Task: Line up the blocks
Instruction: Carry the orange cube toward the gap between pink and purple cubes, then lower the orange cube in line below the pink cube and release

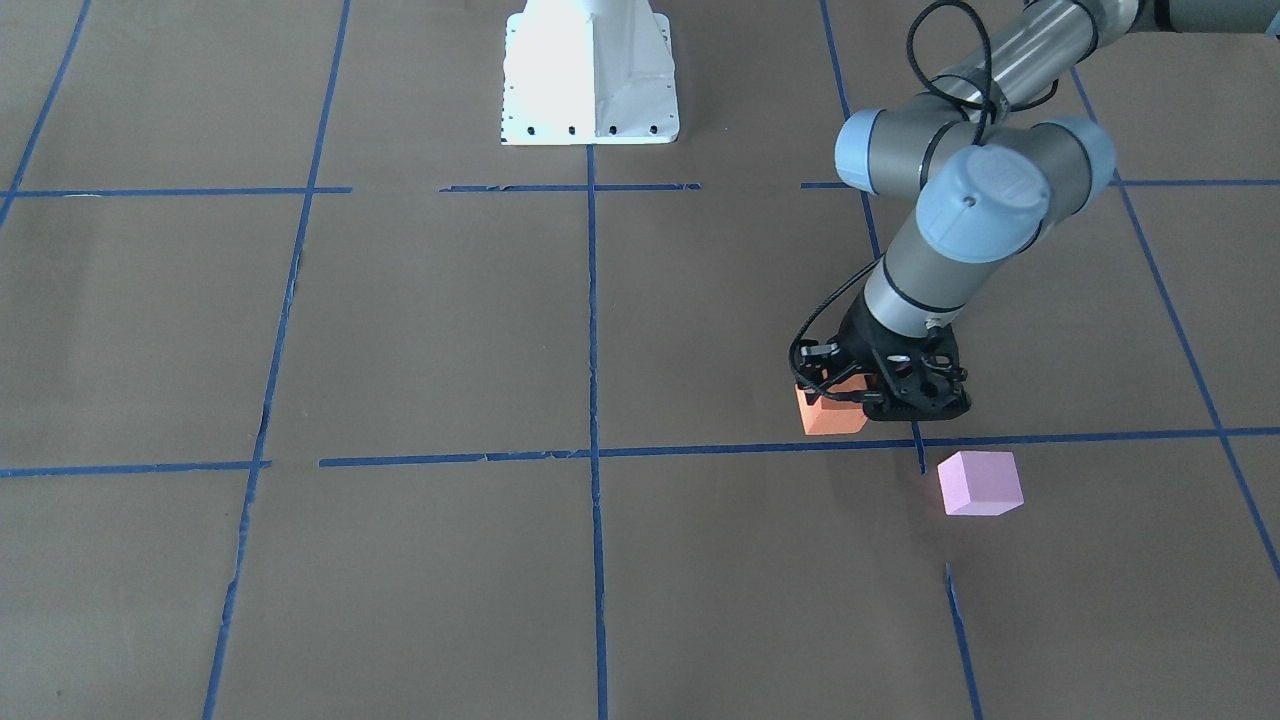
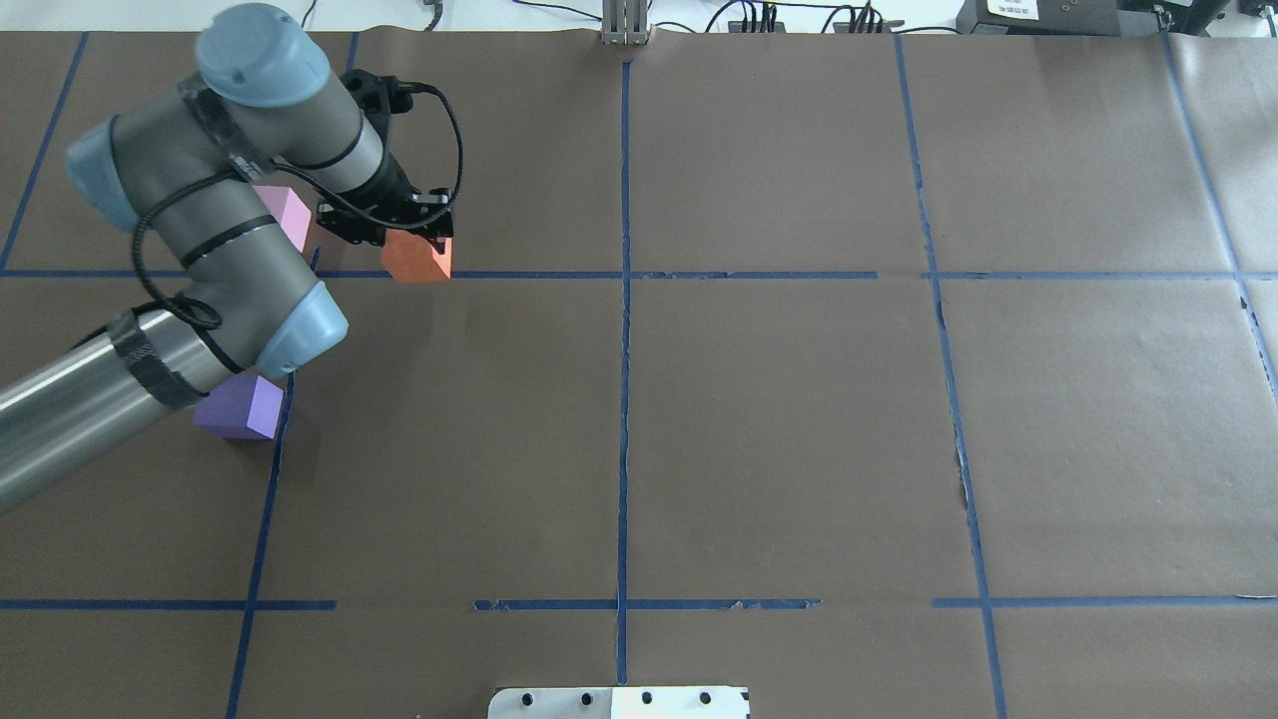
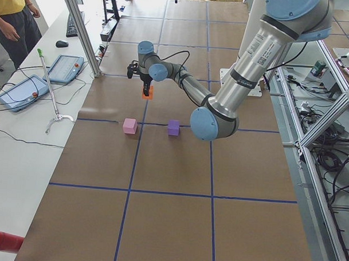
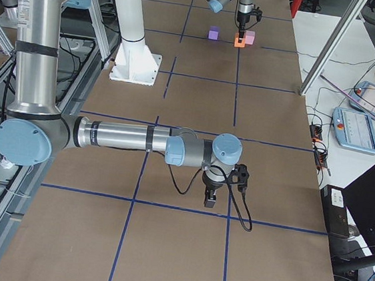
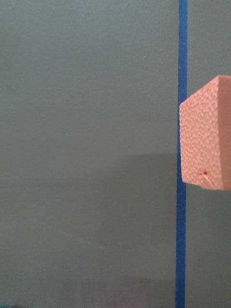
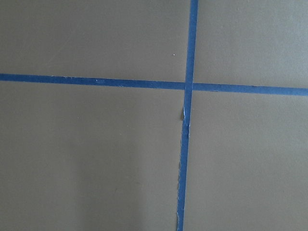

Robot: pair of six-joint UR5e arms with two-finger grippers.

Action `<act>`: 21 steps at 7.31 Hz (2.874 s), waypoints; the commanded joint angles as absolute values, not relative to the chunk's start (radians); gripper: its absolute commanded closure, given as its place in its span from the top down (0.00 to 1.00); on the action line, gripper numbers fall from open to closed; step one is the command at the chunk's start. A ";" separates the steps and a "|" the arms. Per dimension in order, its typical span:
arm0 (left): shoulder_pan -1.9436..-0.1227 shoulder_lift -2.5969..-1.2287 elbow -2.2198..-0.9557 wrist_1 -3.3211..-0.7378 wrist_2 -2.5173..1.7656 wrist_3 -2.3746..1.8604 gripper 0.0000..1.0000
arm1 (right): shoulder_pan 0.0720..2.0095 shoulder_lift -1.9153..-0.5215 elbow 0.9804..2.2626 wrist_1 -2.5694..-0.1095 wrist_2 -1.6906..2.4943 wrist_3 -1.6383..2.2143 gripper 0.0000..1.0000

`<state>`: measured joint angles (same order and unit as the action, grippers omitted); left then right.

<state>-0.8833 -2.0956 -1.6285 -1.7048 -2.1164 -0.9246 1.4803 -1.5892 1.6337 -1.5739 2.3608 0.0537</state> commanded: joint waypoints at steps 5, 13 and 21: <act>-0.954 -1.855 -1.643 -1.802 -2.204 -0.798 0.17 | 1.480 -1.589 1.634 -1.575 2.361 0.054 1.00; -0.948 -1.875 -1.497 -1.962 -2.207 -0.841 0.17 | 1.480 -1.589 1.634 -1.574 2.361 0.054 1.00; -0.945 -1.893 -1.448 -2.005 -2.209 -0.868 0.17 | 1.480 -1.589 1.634 -1.575 2.361 0.054 1.00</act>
